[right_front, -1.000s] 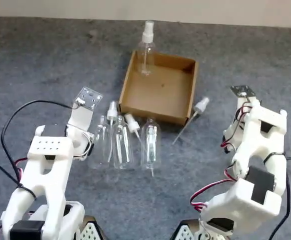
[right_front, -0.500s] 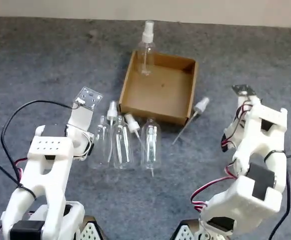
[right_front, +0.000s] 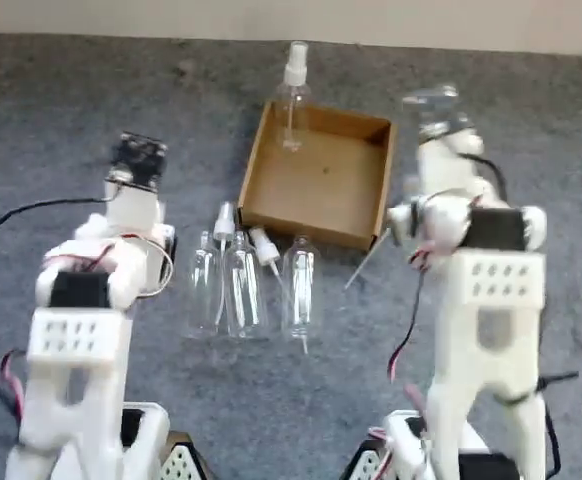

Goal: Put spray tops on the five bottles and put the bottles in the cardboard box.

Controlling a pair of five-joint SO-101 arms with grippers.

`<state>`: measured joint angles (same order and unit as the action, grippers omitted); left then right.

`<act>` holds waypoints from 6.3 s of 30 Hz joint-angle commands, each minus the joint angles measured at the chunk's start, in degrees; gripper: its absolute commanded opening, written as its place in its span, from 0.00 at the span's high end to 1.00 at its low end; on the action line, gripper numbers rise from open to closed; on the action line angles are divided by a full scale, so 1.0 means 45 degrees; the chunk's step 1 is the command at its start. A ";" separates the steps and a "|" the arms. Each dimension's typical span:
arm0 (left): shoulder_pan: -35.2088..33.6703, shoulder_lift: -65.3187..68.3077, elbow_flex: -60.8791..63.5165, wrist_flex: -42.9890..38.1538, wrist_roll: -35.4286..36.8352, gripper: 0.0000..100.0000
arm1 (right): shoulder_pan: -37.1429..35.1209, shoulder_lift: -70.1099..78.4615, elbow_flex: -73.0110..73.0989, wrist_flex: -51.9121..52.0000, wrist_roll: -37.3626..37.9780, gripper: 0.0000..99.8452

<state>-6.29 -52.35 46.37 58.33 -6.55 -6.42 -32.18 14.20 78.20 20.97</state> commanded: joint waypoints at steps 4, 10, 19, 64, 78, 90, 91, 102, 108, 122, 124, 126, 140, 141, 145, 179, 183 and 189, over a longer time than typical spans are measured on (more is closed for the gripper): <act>0.0225 -0.3233 -0.2295 -0.0254 0.1778 1.00 | -0.4425 -0.1182 0.1143 -0.1768 -0.1094 1.00; 0.0205 -0.3389 -0.3897 -0.0254 0.4689 1.00 | -0.6183 -0.1475 0.2882 -0.4112 -0.0742 1.00; 0.0205 -0.3429 -0.3995 -0.1504 0.7932 1.00 | -0.7453 -0.3937 0.7062 -0.7179 -0.0860 1.00; 0.4171 -0.3448 0.2842 -0.3516 0.8303 1.00 | -0.8664 -0.5988 1.0969 -1.0012 -0.0977 1.00; 0.4913 -0.7707 0.4952 -0.3243 0.6681 1.00 | -0.8000 -0.5968 1.0969 -1.1907 -0.3849 1.00; 0.6242 -0.7512 0.5480 -0.3184 0.5568 0.96 | -0.7902 -0.5988 1.0969 -1.1888 -0.3849 1.00; 0.6144 -0.7512 0.5421 -0.3184 0.5568 0.93 | -0.7883 -0.5988 1.0969 -1.1888 -0.3849 1.00; 0.4913 -0.7551 0.4952 -0.3165 0.5529 0.87 | -0.7277 -0.5968 1.0969 -1.1907 -0.3849 1.00; 0.3565 -0.7551 0.4894 -0.3165 0.4708 0.87 | -0.6926 -0.5949 1.0950 -1.1946 -0.3790 1.00; 0.2999 -0.7551 0.5656 -0.3028 0.3145 0.87 | -0.5284 -0.5832 0.8254 -1.1868 -0.3751 1.00; 0.3702 -0.7551 0.5636 -0.2989 0.2462 0.86 | -0.5284 -0.5656 0.7648 -1.1829 -0.3751 1.00; 0.4484 -0.7531 0.5656 -0.2989 0.1446 0.83 | -0.5304 -0.5089 0.6847 -1.1380 -0.3751 1.00; 0.5617 -0.7433 0.5636 -0.2149 0.1055 0.73 | -0.6046 -0.0322 0.3077 -0.8781 -0.5333 1.00; 0.5617 -0.7433 0.5656 -0.2149 0.1055 0.73 | -0.6398 -0.0322 0.3077 -0.8527 -0.5314 1.00; 0.4972 -0.7433 0.5656 -0.2227 0.1055 0.73 | -0.7316 -0.0440 0.2374 -0.6886 -0.5294 1.00; 0.4581 -0.7531 0.6574 -0.3165 0.1016 0.84 | -0.0967 0.3194 0.1709 -1.3919 -0.3048 1.00; 0.4640 -0.7531 0.6613 -0.3165 0.0996 0.84 | -0.0694 0.5324 0.1045 -1.5385 -0.3126 1.00; 0.4640 -0.7531 0.6613 -0.3165 0.0996 0.84 | -0.0635 0.7648 0.0576 -1.6928 -0.3126 1.00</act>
<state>14.99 -85.85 76.26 45.58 -1.71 -9.85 0.62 21.14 6.46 6.46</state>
